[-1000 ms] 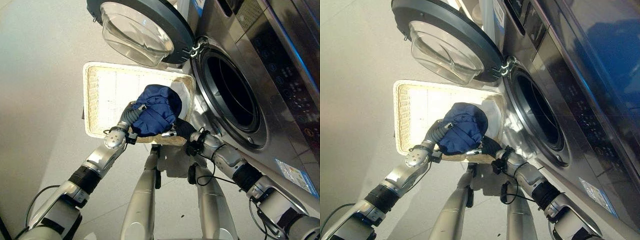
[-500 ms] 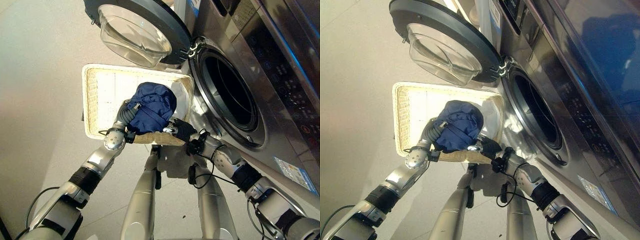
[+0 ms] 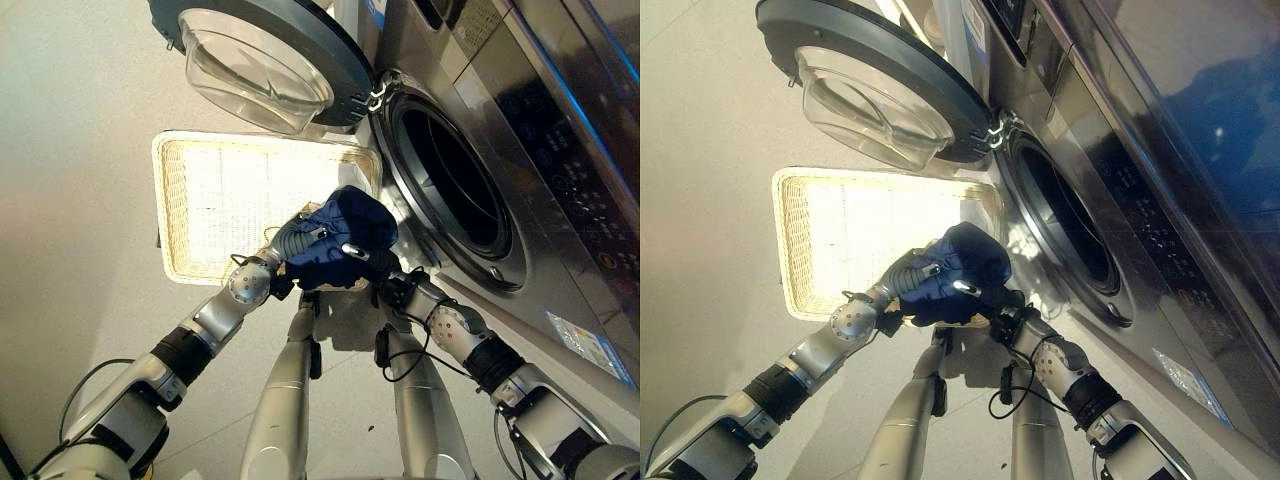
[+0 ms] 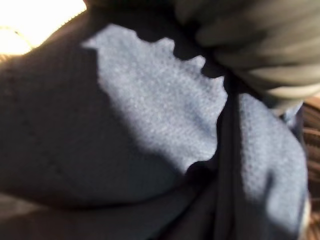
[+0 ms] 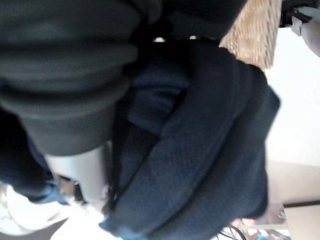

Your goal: Put the clothes into the washing machine.

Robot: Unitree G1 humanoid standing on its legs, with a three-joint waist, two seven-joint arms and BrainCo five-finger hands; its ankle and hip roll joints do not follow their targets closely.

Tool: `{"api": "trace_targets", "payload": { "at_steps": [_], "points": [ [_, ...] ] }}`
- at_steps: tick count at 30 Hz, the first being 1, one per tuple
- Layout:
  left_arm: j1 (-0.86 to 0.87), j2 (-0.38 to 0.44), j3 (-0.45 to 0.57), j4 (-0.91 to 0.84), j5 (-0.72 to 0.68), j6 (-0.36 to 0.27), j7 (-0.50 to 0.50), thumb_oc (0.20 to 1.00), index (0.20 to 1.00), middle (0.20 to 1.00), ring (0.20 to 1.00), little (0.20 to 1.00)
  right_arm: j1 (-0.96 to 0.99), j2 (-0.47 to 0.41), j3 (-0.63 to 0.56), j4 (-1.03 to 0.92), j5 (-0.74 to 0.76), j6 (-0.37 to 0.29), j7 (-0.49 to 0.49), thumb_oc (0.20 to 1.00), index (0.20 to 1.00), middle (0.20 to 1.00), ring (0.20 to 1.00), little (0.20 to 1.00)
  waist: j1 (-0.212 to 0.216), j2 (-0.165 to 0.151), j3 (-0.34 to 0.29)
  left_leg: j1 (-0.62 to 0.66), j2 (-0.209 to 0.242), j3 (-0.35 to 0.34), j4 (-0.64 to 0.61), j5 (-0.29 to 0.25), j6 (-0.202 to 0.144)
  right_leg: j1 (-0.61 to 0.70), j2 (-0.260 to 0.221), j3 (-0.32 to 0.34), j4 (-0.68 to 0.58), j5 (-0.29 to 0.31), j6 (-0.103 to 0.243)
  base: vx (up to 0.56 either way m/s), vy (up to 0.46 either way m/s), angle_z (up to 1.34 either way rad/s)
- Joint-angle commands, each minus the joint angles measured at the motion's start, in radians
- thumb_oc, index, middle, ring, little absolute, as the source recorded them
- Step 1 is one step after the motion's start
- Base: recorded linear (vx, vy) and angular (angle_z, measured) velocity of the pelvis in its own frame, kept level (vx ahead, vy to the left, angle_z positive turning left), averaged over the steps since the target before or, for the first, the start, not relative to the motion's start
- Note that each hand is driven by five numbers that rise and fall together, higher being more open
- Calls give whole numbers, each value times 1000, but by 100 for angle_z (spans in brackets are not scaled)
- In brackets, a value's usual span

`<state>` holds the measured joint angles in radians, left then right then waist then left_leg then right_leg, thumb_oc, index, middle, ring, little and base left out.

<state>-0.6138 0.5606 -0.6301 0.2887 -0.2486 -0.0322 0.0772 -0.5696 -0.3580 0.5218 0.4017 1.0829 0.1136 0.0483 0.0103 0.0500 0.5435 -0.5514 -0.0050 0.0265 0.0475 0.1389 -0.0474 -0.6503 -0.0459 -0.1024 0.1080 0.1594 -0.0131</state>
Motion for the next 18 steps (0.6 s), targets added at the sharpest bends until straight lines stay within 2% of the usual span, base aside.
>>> {"api": "trace_targets", "payload": {
  "at_steps": [1, 3, 4, 5, 6, 7, 11, 12, 13, 14, 18],
  "points": [
    [8, -2, -7, -80, 21, -12, -49, 200, 200, 200, 200, 200, -12, 57, -4, -47, 66, -57, -14, 1000, 1000, 1000, 1000, 1000, -11, 11, -24, -34, -35, 20, 38, -20, -1, -5, -18, -21, 61, -49, 112, 0, 0, 0],
    [11, -3, -11, -81, 4, -6, -70, 200, 200, 200, 200, 200, -14, 59, -6, -42, 60, -67, -21, 1000, 1000, 1000, 1000, 1000, -12, 12, -24, -33, -35, 21, 37, -21, -1, -5, -18, -20, 61, -49, 113, 0, 0, 0],
    [11, -3, -17, -80, -9, -5, -78, 200, 200, 200, 200, 200, -16, 59, -8, -35, 57, -71, -17, 868, 868, 868, 868, 868, -12, 13, -24, -31, -35, 22, 35, -20, -1, -2, -19, -18, 59, -47, 113, 0, 0, 0],
    [11, -6, -19, -78, -18, -7, -78, 200, 200, 200, 200, 200, -19, 59, -8, -31, 48, -78, -18, 548, 548, 548, 548, 548, -13, 14, -24, -32, -34, 21, 34, -19, -1, -4, -19, -17, 58, -46, 113, 0, 0, 0],
    [12, -6, -20, -78, -20, -8, -77, 200, 200, 200, 200, 200, -19, 60, -7, -31, 46, -80, -19, 294, 294, 294, 294, 294, -13, 15, -24, -32, -34, 21, 33, -19, -1, -4, -19, -16, 58, -46, 113, 0, 0, 0],
    [17, -10, -21, -77, -29, -9, -83, 200, 200, 200, 200, 200, -18, 62, -6, -30, 38, -89, -21, 200, 200, 200, 200, 200, -13, 16, -24, -33, -35, 20, 32, -18, 0, -5, -17, -15, 58, -45, 113, 0, 0, 0],
    [28, -18, -20, -76, -42, -6, -64, 200, 200, 200, 200, 200, -12, 62, -7, -27, 36, -94, -13, 200, 200, 200, 200, 200, -13, 16, -24, -34, -36, 20, 29, -16, 2, -8, -15, -13, 58, -44, 112, 0, 0, 0],
    [29, -21, -18, -74, -42, -3, -35, 504, 504, 504, 504, 504, -10, 63, -7, -25, 33, -96, -12, 200, 200, 200, 200, 200, -13, 16, -24, -35, -37, 18, 28, -16, 2, -9, -15, -13, 57, -44, 112, 0, 0, 0],
    [34, -26, -12, -65, -52, 5, 51, 1000, 1000, 1000, 1000, 1000, -8, 66, -4, -22, 31, -99, -15, 200, 200, 200, 200, 200, -11, 15, -24, -36, -38, 15, 28, -15, 2, -9, -15, -13, 58, -45, 112, 0, 0, 0],
    [33, -27, -11, -63, -57, 1, 65, 1000, 1000, 1000, 1000, 1000, -10, 66, -4, -22, 31, -98, -16, 200, 200, 200, 200, 200, -11, 15, -24, -38, -37, 15, 28, -15, 2, -11, -15, -13, 58, -44, 112, 0, 0, 0],
    [71, -52, 42, -33, -73, -50, 244, 1000, 1000, 1000, 1000, 1000, 6, 73, -10, -6, 19, -111, -27, 200, 200, 200, 200, 200, -4, 11, -24, -31, -39, 4, 28, -20, 3, -3, -12, -13, 64, -57, 112, 13, -31, -1]
  ]
}}
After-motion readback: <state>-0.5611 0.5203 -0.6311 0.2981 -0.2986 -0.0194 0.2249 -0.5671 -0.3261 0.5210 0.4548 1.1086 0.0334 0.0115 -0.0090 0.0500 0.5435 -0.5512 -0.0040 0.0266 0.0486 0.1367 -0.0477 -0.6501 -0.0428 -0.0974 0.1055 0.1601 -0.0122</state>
